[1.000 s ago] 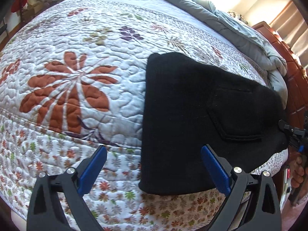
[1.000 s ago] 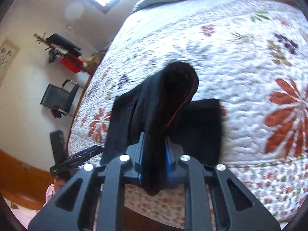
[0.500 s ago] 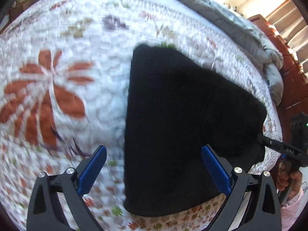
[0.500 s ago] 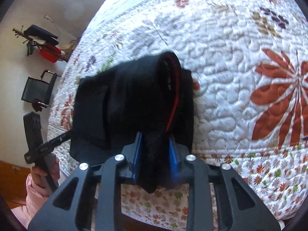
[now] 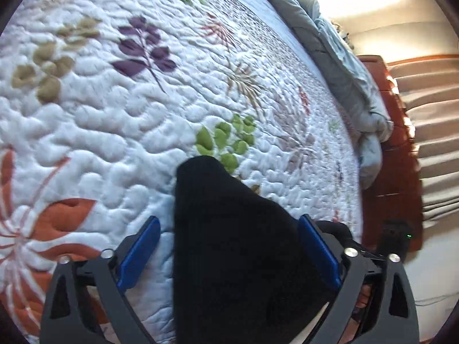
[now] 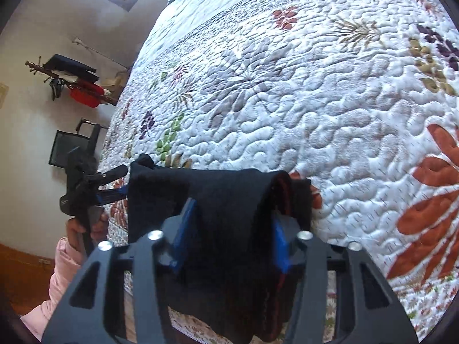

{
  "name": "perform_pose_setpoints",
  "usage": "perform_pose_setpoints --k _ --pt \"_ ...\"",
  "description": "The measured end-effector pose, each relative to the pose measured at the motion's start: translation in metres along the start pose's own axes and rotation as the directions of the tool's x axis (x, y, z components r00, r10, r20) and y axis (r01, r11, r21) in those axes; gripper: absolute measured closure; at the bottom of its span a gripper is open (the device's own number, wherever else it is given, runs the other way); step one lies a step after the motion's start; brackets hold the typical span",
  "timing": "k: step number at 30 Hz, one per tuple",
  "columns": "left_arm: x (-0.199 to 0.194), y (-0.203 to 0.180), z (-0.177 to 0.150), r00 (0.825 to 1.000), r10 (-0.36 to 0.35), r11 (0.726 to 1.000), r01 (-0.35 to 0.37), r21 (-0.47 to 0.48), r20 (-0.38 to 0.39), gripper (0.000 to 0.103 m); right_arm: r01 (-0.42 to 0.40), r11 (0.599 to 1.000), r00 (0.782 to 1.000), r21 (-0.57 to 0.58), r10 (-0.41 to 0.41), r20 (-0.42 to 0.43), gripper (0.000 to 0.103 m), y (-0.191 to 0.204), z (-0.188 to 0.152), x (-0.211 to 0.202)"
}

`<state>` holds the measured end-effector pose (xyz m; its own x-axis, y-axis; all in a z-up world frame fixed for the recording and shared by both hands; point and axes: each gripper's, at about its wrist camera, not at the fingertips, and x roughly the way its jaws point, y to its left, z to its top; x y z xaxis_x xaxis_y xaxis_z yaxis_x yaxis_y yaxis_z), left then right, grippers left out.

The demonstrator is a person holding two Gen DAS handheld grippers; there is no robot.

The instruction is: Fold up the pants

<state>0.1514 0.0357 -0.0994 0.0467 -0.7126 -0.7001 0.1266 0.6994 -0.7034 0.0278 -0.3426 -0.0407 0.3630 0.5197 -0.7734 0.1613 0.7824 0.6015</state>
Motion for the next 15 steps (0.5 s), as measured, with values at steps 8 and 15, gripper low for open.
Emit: perform_pose_setpoints --k 8,15 --pt "-0.011 -0.018 -0.016 0.994 0.084 0.992 -0.09 0.083 0.071 0.055 -0.018 1.0 0.997 -0.01 0.018 0.075 0.089 0.002 -0.001 -0.016" --pt "0.016 -0.02 -0.018 0.963 0.239 0.964 -0.251 0.088 0.125 0.056 0.084 0.995 0.993 0.059 -0.089 0.08 0.09 -0.024 -0.001 0.012"
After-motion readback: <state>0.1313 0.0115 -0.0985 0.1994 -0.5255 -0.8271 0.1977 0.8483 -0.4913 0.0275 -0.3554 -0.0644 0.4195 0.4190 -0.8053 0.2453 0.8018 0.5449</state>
